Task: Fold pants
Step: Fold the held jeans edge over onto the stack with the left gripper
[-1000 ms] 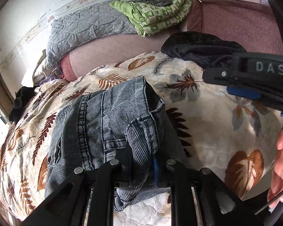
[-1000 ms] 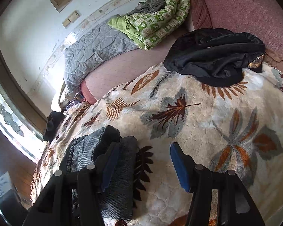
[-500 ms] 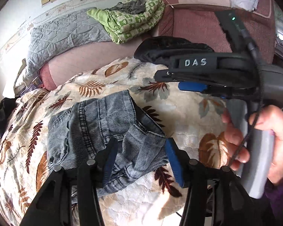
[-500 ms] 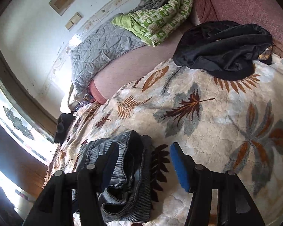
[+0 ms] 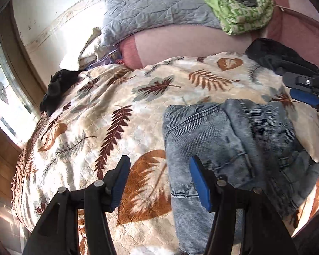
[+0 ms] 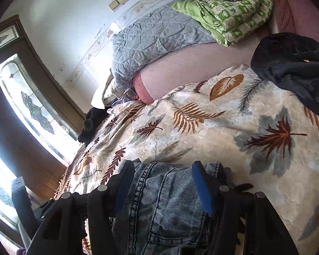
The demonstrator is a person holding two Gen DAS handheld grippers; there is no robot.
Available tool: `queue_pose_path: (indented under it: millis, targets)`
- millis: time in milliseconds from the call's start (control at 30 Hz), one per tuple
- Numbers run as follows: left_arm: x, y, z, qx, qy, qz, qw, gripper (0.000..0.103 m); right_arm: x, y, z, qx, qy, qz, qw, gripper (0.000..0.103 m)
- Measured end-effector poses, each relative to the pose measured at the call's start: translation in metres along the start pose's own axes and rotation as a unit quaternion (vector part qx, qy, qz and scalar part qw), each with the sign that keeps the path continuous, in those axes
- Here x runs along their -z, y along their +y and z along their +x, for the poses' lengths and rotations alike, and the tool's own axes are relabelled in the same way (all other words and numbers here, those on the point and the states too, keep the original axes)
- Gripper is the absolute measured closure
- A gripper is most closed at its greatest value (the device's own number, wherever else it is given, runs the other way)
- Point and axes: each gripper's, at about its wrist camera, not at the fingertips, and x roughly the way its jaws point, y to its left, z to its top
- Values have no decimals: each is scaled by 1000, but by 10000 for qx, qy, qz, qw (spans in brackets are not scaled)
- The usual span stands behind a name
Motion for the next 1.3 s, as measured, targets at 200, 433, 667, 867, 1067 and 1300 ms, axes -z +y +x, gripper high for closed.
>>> queue_pose_path:
  millis: [200, 433, 667, 867, 1067, 1300]
  targets:
    - [10, 4, 36, 163, 283, -304, 9990, 44, 6, 16, 33, -39, 330, -75, 9994, 43]
    - [21, -4, 45, 196, 210, -180, 9994, 42, 16, 2, 50, 402, 737, -18, 9965, 43]
    - [30, 5, 53, 322, 96, -352, 9988, 29, 31, -38, 63, 919, 1385, 482, 9849, 43]
    - [32, 2, 66, 416, 231, -317, 9984, 28, 43, -32, 70, 1180, 1404, -4, 9830, 43]
    - [31, 13, 69, 741, 328, -627, 9947, 28, 44, -33, 53, 1079, 1166, 269, 9869, 43]
    - [25, 34, 33, 666, -555, -753, 9934, 28, 55, -16, -30, 1086, 413, 92, 9932, 42]
